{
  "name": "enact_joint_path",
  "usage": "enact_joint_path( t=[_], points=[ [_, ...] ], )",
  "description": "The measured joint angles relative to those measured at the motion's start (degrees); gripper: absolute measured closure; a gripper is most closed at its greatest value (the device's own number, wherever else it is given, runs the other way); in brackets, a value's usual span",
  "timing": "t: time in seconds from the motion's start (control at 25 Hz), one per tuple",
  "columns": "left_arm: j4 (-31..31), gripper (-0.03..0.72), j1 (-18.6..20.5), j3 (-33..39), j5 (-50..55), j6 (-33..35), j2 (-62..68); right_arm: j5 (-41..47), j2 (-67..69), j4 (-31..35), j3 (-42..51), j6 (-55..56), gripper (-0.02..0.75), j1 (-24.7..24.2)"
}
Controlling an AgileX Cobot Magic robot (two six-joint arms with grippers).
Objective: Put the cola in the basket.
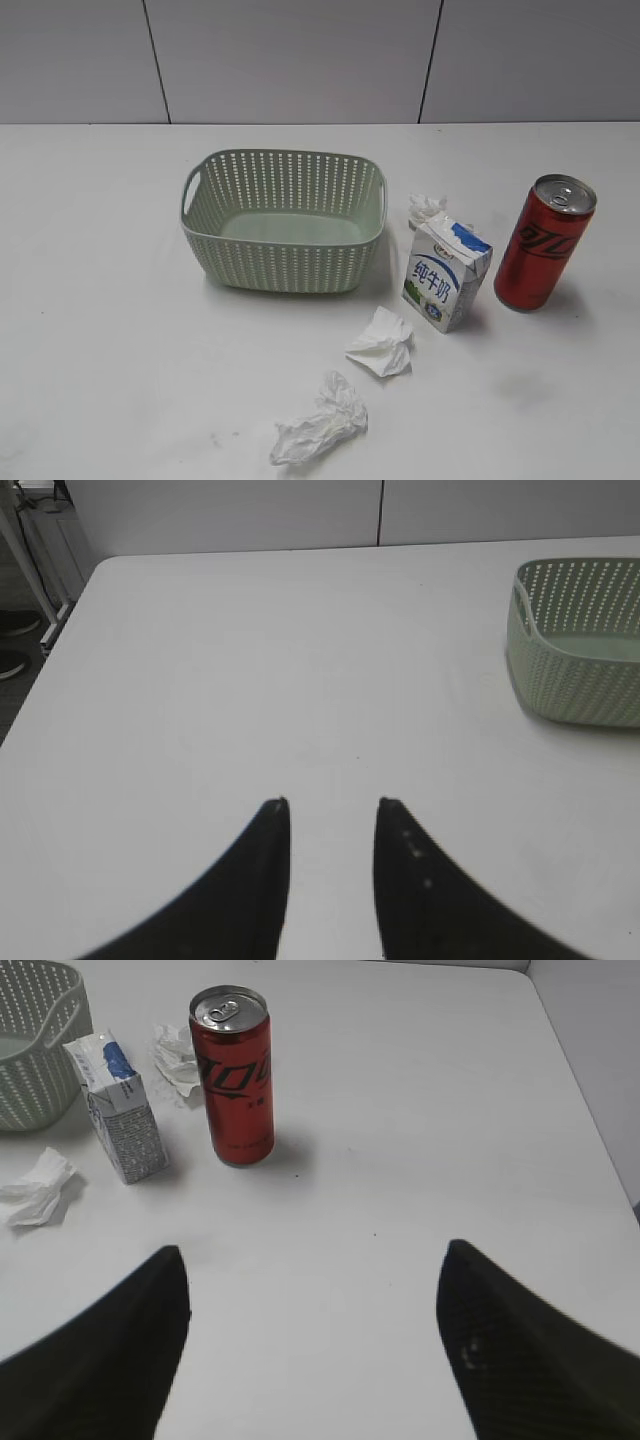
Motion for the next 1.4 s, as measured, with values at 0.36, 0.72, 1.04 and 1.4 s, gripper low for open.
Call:
enact_joint_path(
  t=[0.36,0.72,1.04,1.4],
  points=[
    [0.0,0.458,0.0,0.0,0.0,0.0,0.0,0.0,0.0,0.1,0.0,0.1,0.156,0.0],
    [0.0,0.459,0.0,0.0,0.0,0.0,0.0,0.0,1.2,0.4,-0.8,0.5,0.156,0.0],
    [0.0,0.459,0.0,0.0,0.0,0.0,0.0,0.0,14.8,1.6,-4.9,1.4,0.156,0.0],
    [0.0,0.459,0.0,0.0,0.0,0.0,0.0,0.0,38.2,2.3,-14.2,1.5,0.156,0.0]
  ],
)
